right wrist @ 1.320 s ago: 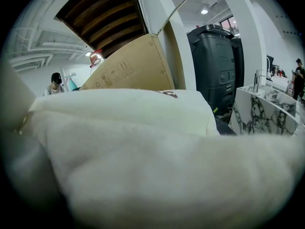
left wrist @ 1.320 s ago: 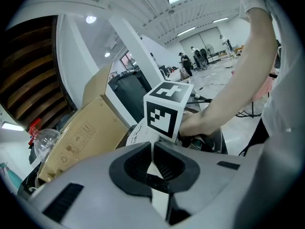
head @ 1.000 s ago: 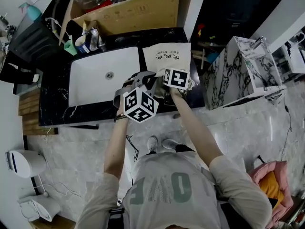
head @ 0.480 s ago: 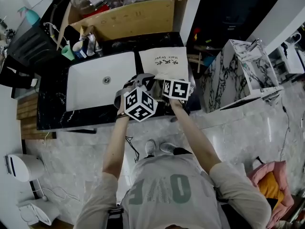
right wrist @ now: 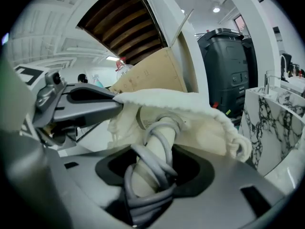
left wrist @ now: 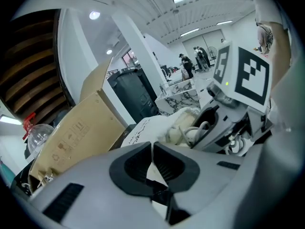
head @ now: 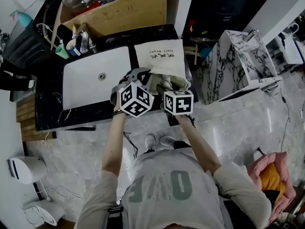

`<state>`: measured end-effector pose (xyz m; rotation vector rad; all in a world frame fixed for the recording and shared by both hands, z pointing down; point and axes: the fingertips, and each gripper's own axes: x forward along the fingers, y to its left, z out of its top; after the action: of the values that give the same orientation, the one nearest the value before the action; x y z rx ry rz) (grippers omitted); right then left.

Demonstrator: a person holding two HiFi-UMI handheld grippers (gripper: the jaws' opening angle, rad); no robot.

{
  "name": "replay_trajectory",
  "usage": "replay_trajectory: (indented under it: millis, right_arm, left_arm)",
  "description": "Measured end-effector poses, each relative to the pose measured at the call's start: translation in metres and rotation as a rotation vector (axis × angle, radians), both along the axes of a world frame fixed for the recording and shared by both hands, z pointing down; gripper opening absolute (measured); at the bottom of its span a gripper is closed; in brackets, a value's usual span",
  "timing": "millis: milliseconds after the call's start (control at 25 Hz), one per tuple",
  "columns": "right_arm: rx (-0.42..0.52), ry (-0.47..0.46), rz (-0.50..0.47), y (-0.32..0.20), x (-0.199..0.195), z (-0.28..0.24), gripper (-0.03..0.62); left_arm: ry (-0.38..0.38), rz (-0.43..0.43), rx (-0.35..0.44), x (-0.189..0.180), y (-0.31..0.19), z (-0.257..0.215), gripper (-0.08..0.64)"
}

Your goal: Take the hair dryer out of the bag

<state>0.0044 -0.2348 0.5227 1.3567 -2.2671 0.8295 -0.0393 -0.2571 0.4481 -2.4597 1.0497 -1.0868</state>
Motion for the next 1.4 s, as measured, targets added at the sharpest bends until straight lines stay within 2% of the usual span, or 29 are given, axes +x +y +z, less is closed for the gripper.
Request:
replay_trajectory:
  millis: [160, 560, 800, 1000, 1200, 1400]
  right_arm:
    - [0.013, 0.015, -0.056, 0.031, 0.011, 0.003, 0.249]
    - [0.040, -0.042, -0.165, 0.092, 0.035, 0.007, 0.249]
    - [0.054, -0.073, -0.184, 0.114, 0.047, 0.002, 0.249]
    - [0.047, -0.076, -0.189, 0.129, 0.053, 0.001, 0.249]
    - [0.040, -0.060, -0.185, 0.137, 0.057, 0.005, 0.249]
    - [0.067, -0.095, -0.159, 0.136, 0.060, -0.008, 0.249]
  left_arm:
    - [-0.010, 0.003, 0.003, 0.003, 0.003, 0.001, 0.040]
    - [-0.033, -0.010, 0.014, 0.005, 0.002, 0.004, 0.040]
    - [-0.042, -0.018, 0.000, 0.002, 0.003, 0.007, 0.040]
    - [-0.001, -0.027, -0.021, 0.005, 0.005, 0.007, 0.040]
    - [-0.014, -0.015, -0.034, 0.007, 0.008, 0.013, 0.040]
    - [-0.039, -0.011, -0.067, 0.007, 0.010, 0.025, 0.040]
